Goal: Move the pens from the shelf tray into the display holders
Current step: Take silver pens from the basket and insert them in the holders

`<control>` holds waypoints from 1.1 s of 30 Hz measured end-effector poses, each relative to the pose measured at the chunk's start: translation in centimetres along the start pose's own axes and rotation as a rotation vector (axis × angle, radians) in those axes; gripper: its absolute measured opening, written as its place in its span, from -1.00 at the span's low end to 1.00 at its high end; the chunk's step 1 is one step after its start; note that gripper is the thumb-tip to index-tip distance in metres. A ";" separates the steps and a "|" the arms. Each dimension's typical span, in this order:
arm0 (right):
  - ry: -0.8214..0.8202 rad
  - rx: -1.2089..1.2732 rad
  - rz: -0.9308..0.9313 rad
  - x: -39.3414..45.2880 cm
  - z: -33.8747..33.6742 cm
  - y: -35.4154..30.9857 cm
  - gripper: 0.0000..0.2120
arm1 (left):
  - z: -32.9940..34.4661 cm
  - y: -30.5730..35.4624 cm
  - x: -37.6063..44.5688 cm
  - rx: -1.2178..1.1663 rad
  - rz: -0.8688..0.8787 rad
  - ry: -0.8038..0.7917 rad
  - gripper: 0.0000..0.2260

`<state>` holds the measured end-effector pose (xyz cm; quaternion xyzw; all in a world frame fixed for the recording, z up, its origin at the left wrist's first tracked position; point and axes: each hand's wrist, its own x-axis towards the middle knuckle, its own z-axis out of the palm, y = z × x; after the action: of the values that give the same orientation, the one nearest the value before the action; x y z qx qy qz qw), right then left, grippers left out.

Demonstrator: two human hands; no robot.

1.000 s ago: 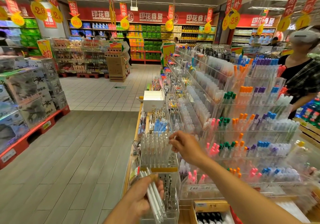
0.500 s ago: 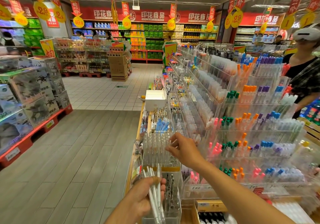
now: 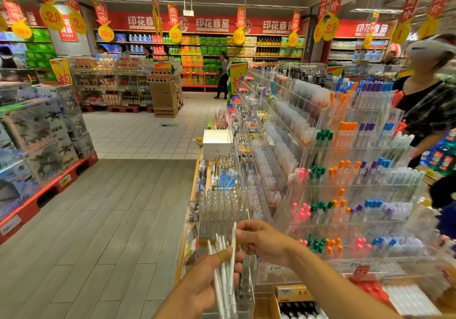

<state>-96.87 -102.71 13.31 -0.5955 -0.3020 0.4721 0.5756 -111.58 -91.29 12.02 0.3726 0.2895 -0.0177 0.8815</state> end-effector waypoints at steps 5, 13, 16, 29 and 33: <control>0.269 0.075 -0.126 0.2 -1.3 -2.2 -0.89 | 0.1 -0.2 0.3 -0.106 -0.074 0.035 -0.77; 0.758 -0.621 -0.406 1.4 -2.0 -4.9 -0.87 | -0.7 -0.5 0.5 -0.037 -0.056 0.153 -0.88; 0.698 -0.740 -0.385 2.3 -1.4 -4.4 -0.91 | -0.5 -0.5 0.3 -0.025 -0.050 0.165 -0.91; 0.618 -0.976 -0.201 4.5 -1.4 -3.1 -0.88 | -0.7 -0.1 -0.5 0.048 -0.031 0.158 -0.87; 0.507 -1.047 0.015 4.3 -2.1 -2.6 -0.71 | -0.6 0.0 -0.6 0.060 -0.019 0.126 -0.85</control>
<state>-92.87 -99.25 14.69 -0.8974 -0.3437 0.1065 0.2552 -112.39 -91.03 12.03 0.3964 0.3474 -0.0114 0.8497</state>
